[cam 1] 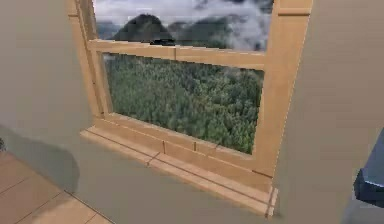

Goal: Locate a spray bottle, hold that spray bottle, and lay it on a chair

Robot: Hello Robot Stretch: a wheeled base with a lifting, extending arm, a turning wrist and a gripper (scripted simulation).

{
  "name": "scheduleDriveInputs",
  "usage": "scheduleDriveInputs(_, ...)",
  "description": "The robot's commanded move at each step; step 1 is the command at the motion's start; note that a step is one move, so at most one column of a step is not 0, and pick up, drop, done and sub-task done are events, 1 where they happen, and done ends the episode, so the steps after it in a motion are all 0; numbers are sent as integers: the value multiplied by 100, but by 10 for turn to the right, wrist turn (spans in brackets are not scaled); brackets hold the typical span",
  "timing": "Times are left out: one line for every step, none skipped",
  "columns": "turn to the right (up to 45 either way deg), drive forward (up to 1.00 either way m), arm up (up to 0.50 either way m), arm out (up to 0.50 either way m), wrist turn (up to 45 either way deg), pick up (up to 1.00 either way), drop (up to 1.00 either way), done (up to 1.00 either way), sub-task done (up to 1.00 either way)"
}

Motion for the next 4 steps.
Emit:
scheduleDriveInputs(450,0,0,0,0,0,0,0,0)
scheduleDriveInputs(450,0,0,0,0,0,0,0,0)
scheduleDriveInputs(90,0,0,0,0,0,0,0,0)
scheduleDriveInputs(0,45,0,0,0,0,0,0,0)
